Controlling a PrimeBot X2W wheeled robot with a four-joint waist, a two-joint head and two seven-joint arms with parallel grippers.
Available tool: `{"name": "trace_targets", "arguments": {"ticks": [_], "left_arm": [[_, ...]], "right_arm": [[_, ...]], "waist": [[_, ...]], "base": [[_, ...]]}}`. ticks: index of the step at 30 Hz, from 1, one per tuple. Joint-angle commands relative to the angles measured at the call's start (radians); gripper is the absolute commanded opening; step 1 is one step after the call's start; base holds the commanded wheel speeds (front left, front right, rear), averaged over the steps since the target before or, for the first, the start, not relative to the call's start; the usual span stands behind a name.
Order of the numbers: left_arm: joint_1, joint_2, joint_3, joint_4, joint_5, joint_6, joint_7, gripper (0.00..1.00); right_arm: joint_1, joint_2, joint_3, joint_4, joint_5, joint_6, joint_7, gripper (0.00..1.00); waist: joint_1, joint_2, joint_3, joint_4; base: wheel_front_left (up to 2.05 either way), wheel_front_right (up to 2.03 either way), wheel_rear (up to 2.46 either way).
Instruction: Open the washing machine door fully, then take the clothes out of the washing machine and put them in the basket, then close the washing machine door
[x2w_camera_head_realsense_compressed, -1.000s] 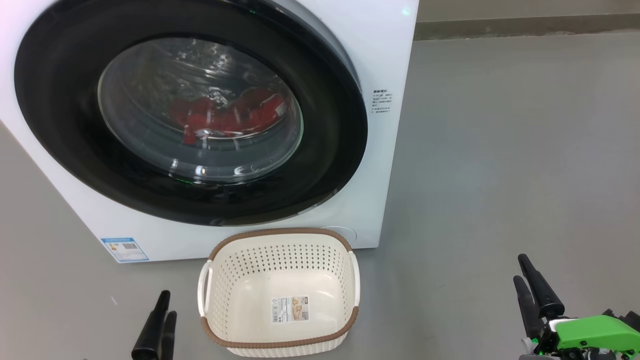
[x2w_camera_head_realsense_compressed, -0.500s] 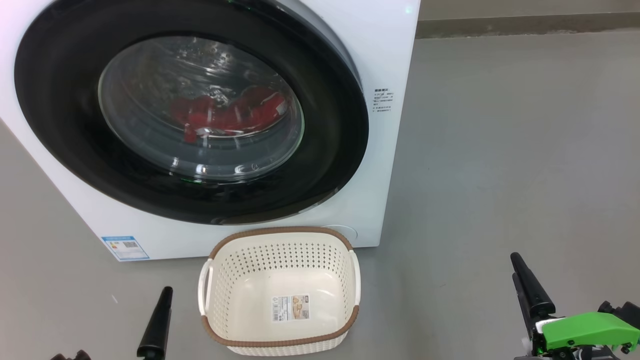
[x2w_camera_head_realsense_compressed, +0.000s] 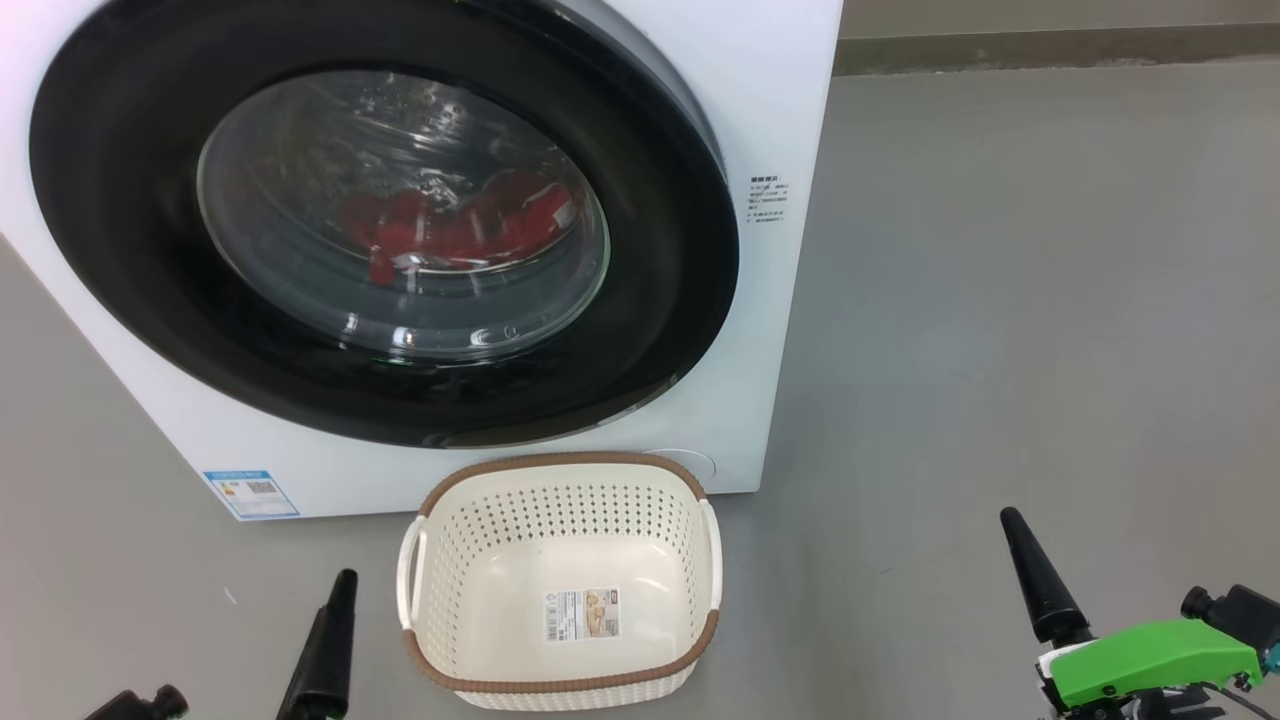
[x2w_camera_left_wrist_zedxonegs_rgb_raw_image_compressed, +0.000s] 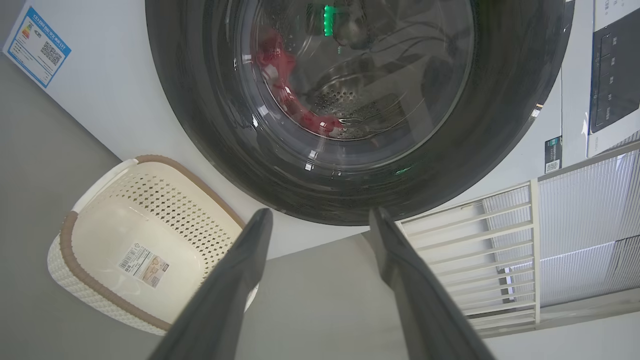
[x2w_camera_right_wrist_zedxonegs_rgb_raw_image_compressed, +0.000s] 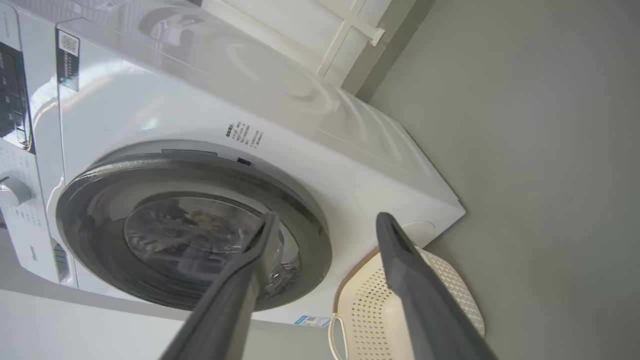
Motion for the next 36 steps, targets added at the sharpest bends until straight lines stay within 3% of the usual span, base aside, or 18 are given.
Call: {"name": "trace_targets", "arguments": {"ticks": [1, 36], "left_arm": [[-0.007, 0.015, 0.006, -0.036, 0.044, 0.004, -0.013, 1.00], [0.022, 0.018, -0.022, -0.103, 0.461, 0.014, -0.113, 1.00]], "right_arm": [[-0.022, -0.018, 0.013, -0.029, -0.038, 0.000, -0.013, 1.00], [-0.006, -0.027, 0.073, -0.061, -0.395, 0.001, -0.112, 1.00]], "waist": [[-0.0001, -0.0001, 0.000, 0.000], [-0.0001, -0.0001, 0.004, -0.001]], "base": [[0.00, 0.00, 0.00], [0.00, 0.00, 0.00]]}}
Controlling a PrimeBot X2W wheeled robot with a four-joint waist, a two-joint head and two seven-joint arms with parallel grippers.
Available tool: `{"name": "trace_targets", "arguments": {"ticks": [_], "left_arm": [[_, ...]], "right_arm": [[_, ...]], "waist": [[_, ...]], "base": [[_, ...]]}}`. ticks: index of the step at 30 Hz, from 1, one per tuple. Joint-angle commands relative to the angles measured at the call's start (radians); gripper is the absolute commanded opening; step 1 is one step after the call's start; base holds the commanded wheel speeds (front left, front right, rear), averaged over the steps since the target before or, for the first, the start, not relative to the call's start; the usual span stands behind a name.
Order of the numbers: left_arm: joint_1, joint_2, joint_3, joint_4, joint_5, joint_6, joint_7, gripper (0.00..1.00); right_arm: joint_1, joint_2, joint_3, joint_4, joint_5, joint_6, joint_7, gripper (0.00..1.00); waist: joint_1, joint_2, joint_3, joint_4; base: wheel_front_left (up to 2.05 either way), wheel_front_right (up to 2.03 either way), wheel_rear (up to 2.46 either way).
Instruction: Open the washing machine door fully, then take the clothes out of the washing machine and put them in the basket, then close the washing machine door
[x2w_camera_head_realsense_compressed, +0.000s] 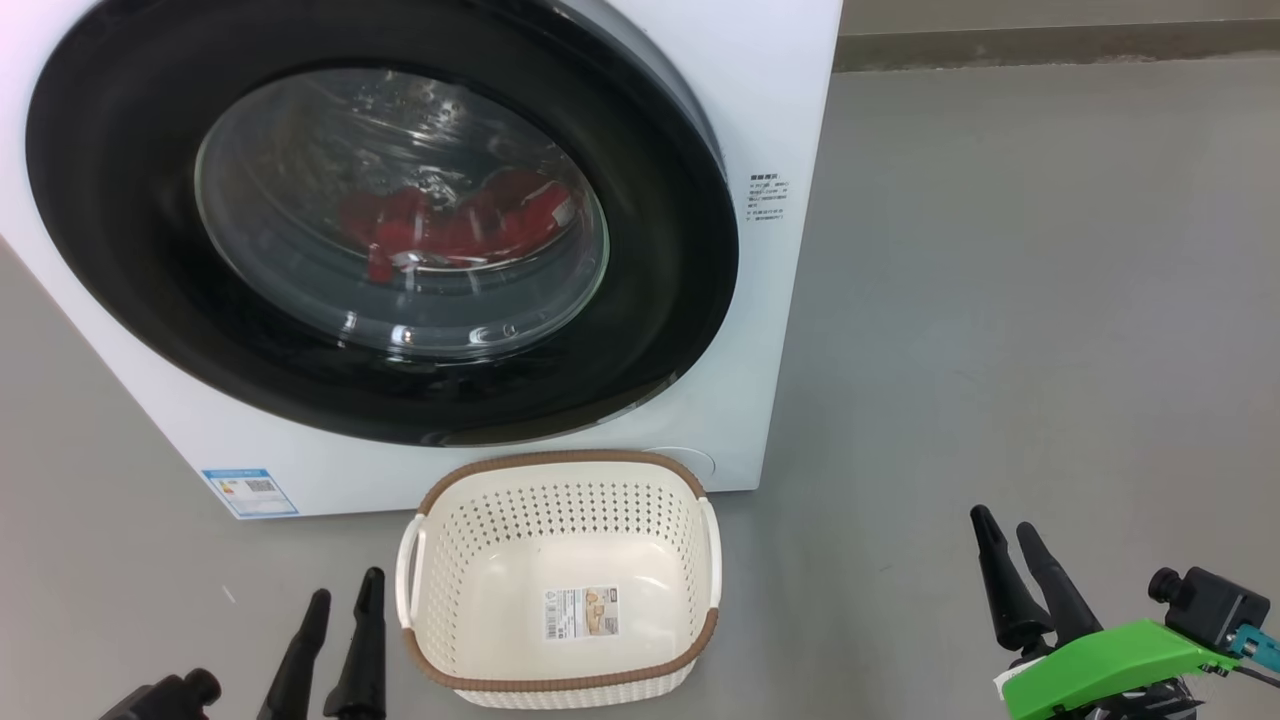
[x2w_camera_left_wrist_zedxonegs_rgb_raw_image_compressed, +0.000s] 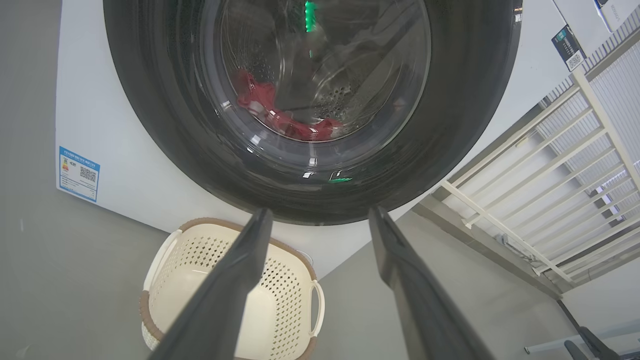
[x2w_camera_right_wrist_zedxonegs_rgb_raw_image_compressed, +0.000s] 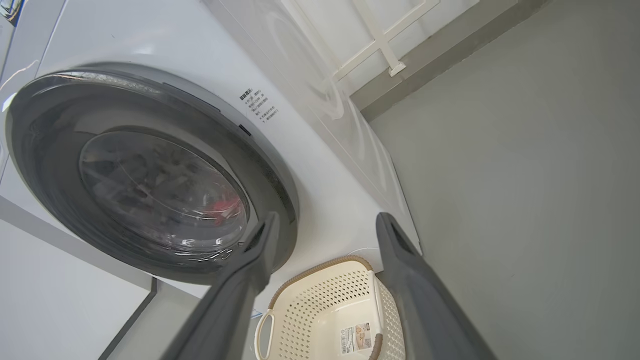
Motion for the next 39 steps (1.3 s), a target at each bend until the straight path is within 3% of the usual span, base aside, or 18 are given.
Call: {"name": "trace_targets", "arguments": {"ticks": [1, 39], "left_arm": [[-0.010, 0.015, 0.015, -0.034, 0.034, 0.005, -0.015, 1.00], [0.019, 0.020, -0.005, -0.085, 0.508, 0.011, -0.131, 1.00]], "right_arm": [[-0.011, -0.014, 0.017, -0.032, -0.026, 0.000, -0.015, 1.00], [0.034, -0.012, 0.023, -0.071, -0.411, 0.001, -0.129, 1.00]], "waist": [[-0.0001, -0.0001, 0.000, 0.000], [-0.0001, -0.0001, 0.008, -0.009]], "base": [[0.00, 0.00, 0.00], [0.00, 0.00, 0.00]]}}
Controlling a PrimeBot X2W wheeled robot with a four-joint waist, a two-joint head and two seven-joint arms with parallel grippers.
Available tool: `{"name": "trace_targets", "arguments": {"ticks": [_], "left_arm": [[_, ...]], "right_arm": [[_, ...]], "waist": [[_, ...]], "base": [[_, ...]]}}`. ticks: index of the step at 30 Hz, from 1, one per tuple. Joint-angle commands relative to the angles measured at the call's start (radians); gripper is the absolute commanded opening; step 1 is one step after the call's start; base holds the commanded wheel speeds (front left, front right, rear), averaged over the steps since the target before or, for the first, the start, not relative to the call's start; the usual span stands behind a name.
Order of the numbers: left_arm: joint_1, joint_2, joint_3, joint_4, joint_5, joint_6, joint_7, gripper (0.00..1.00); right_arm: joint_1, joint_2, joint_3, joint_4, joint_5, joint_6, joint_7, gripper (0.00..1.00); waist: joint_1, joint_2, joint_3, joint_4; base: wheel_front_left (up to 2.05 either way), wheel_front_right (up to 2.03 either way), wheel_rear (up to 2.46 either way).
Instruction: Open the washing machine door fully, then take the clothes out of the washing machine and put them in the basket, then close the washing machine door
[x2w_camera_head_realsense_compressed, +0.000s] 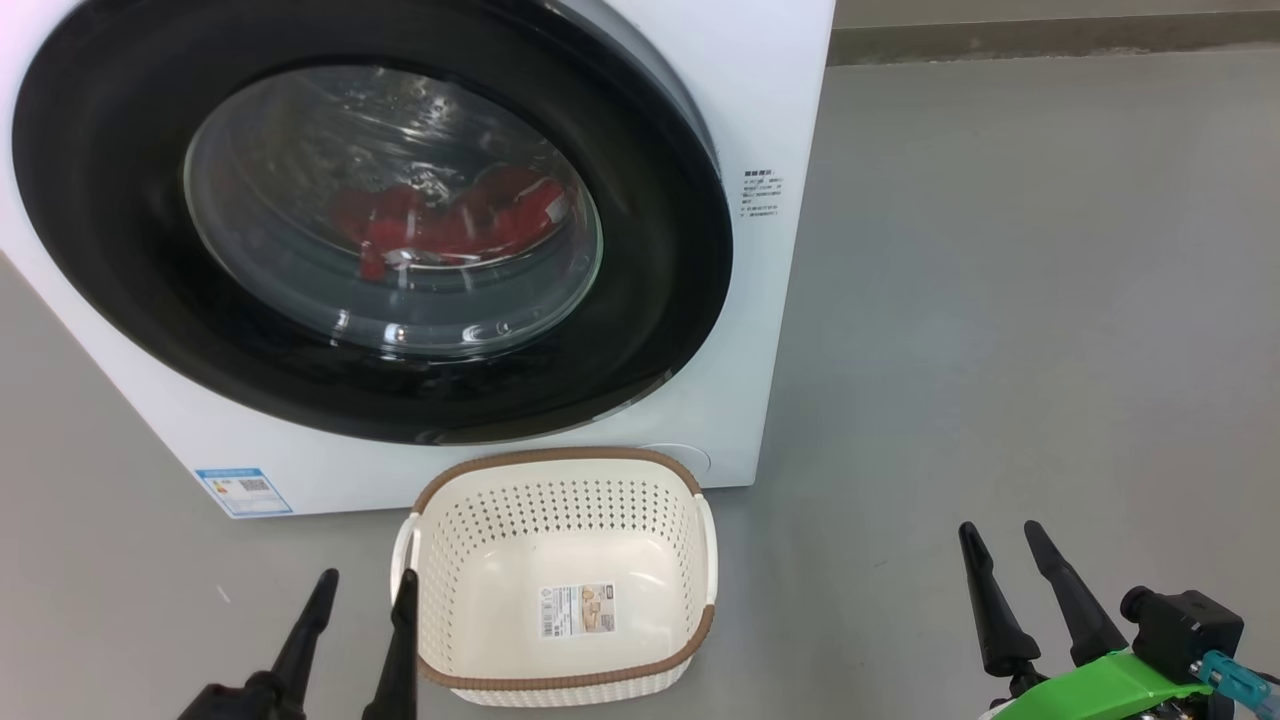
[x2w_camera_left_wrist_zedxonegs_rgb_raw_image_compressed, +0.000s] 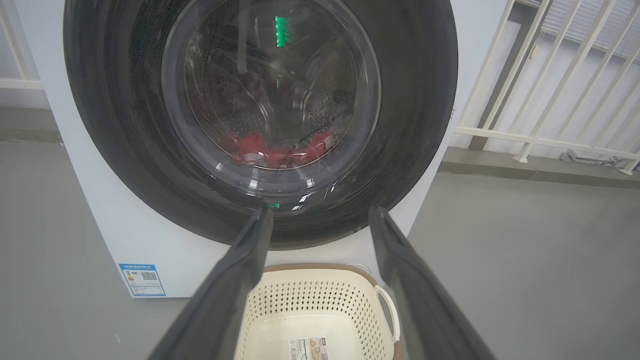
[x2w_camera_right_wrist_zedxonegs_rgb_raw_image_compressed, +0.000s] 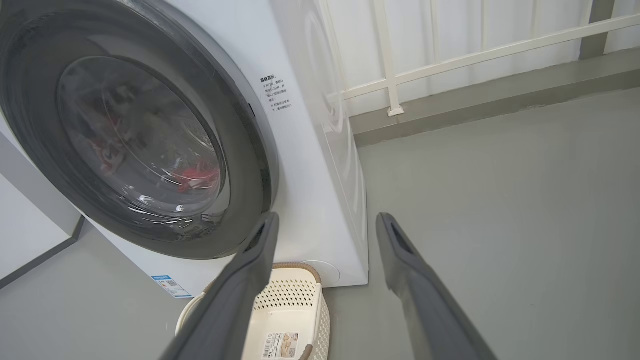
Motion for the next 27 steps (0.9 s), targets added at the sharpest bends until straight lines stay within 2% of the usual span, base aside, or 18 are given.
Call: {"name": "trace_targets", "arguments": {"ticks": [1, 13, 26, 27], "left_arm": [[-0.003, 0.013, 0.026, -0.032, 0.033, 0.002, -0.019, 1.00], [0.005, 0.015, 0.039, -0.004, 0.097, -0.004, -0.052, 1.00], [0.003, 0.015, 0.047, 0.029, 0.089, -0.011, -0.056, 1.00], [0.002, 0.015, 0.047, 0.028, 0.089, -0.012, -0.056, 1.00]], "right_arm": [[-0.011, -0.010, 0.018, -0.031, -0.033, 0.001, -0.017, 1.00], [0.005, -0.004, 0.003, -0.038, -0.131, 0.001, -0.049, 1.00], [0.005, 0.001, 0.001, -0.050, -0.110, 0.001, -0.053, 1.00], [0.002, 0.001, 0.005, -0.058, -0.099, 0.001, -0.053, 0.84]], "waist": [[0.0000, 0.0000, 0.001, -0.001], [-0.0001, 0.0000, 0.003, -0.003], [-0.0001, 0.0000, 0.002, -0.002], [-0.0001, 0.0000, 0.002, -0.001]], "base": [[0.00, 0.00, 0.00], [0.00, 0.00, 0.00], [0.00, 0.00, 0.00], [0.00, 0.00, 0.00]]}}
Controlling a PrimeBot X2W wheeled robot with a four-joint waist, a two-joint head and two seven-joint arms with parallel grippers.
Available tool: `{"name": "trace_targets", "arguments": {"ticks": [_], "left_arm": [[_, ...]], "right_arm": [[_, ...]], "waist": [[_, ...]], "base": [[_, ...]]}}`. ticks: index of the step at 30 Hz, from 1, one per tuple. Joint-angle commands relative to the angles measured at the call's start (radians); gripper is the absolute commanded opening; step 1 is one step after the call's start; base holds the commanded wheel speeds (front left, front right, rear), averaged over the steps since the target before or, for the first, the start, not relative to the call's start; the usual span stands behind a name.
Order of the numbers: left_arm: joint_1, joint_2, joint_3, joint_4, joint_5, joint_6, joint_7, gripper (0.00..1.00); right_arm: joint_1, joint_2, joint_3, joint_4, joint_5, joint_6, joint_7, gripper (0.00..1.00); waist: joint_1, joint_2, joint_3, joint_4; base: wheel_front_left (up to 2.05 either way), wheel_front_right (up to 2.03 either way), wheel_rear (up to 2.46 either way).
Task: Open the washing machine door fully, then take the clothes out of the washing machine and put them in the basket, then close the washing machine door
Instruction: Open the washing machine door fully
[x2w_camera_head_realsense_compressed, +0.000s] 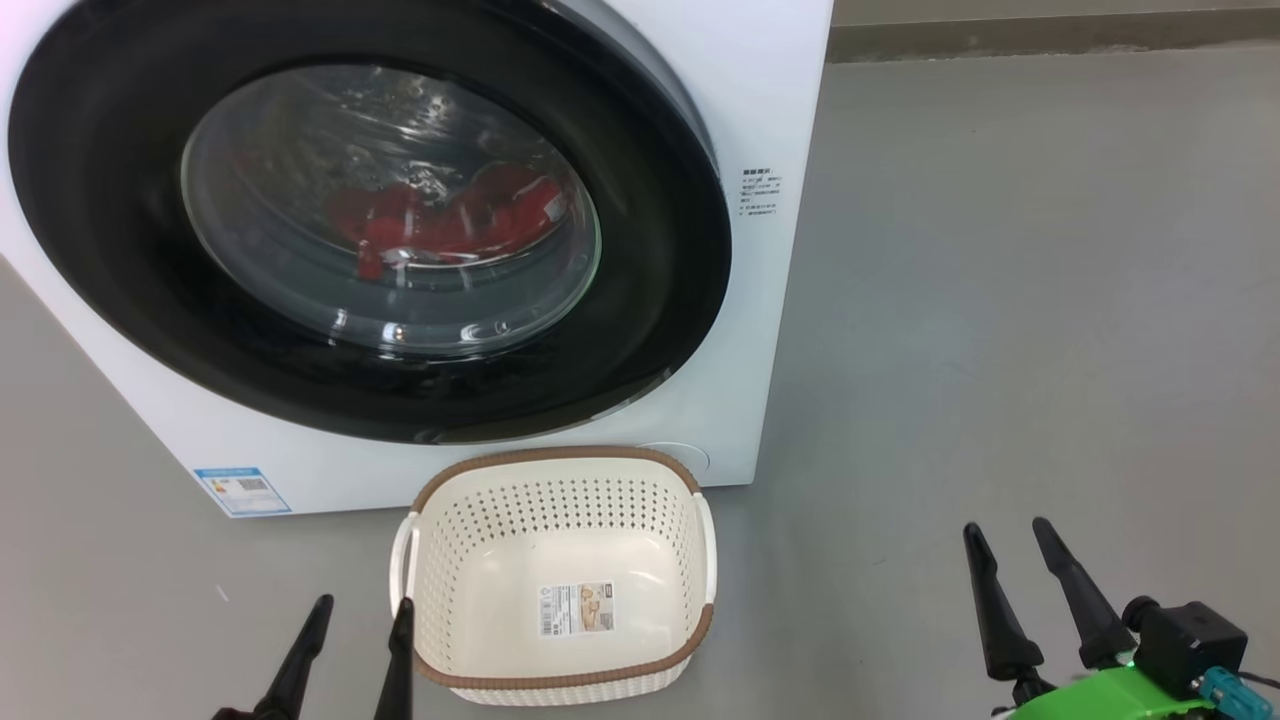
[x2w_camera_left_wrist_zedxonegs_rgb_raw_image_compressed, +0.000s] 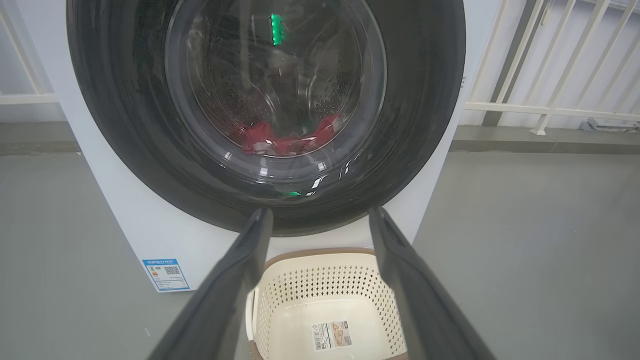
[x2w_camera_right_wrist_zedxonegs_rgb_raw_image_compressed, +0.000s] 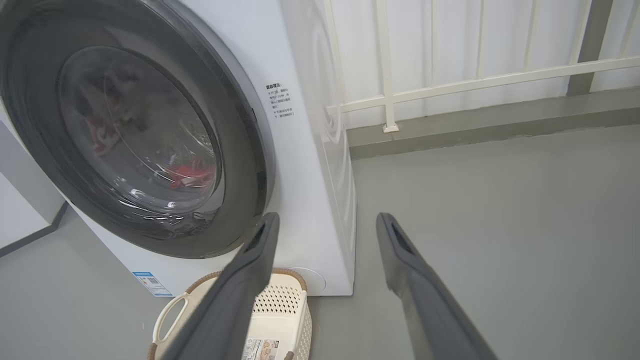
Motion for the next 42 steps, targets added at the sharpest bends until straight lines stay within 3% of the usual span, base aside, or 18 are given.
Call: {"name": "trace_targets", "arguments": {"ticks": [1, 2, 3, 10, 22, 33, 42], "left_arm": [[-0.019, 0.011, 0.034, -0.023, 0.001, -0.009, -0.012, 1.00], [-0.020, 0.011, 0.035, -0.025, 0.001, -0.009, -0.012, 1.00], [-0.021, 0.011, 0.034, -0.027, 0.002, -0.010, -0.012, 1.00], [-0.034, 0.011, 0.025, -0.045, 0.001, -0.012, -0.012, 1.00], [-0.089, 0.011, -0.005, -0.054, -0.015, -0.018, -0.012, 1.00], [-0.142, 0.011, -0.028, -0.048, -0.039, -0.021, -0.012, 1.00], [-0.192, 0.011, -0.041, -0.043, -0.055, -0.023, -0.012, 1.00]], "right_arm": [[-0.029, -0.009, 0.029, -0.046, 0.024, 0.001, -0.012, 0.38], [-0.036, -0.009, 0.030, -0.060, 0.044, 0.001, -0.012, 0.08], [-0.044, -0.008, 0.031, -0.070, 0.066, 0.001, -0.012, 0.00], [-0.192, -0.007, 0.030, -0.100, 0.250, 0.001, -0.012, 0.00], [-0.498, -0.014, 0.055, -0.015, 0.389, 0.001, -0.012, 0.00], [-0.752, -0.118, 0.214, 0.146, 0.628, 0.001, -0.006, 0.00], [-0.934, -0.227, 0.313, 0.225, 0.903, 0.001, 0.174, 0.00]], "waist": [[0.0000, 0.0000, 0.001, 0.001], [0.0000, 0.0000, 0.003, 0.001], [0.0000, 0.0000, 0.004, 0.001], [0.0000, 0.0000, 0.030, 0.004], [0.0000, 0.0000, 0.102, 0.067], [0.0000, 0.0000, 0.181, 0.124], [0.0000, 0.0000, 0.243, 0.157]], "base": [[0.00, 0.00, 0.00], [0.00, 0.00, 0.00], [0.00, 0.00, 0.00], [0.00, 0.00, 0.00], [0.00, 0.00, 0.00], [0.00, 0.00, 0.00], [0.00, 0.00, 0.00]]}}
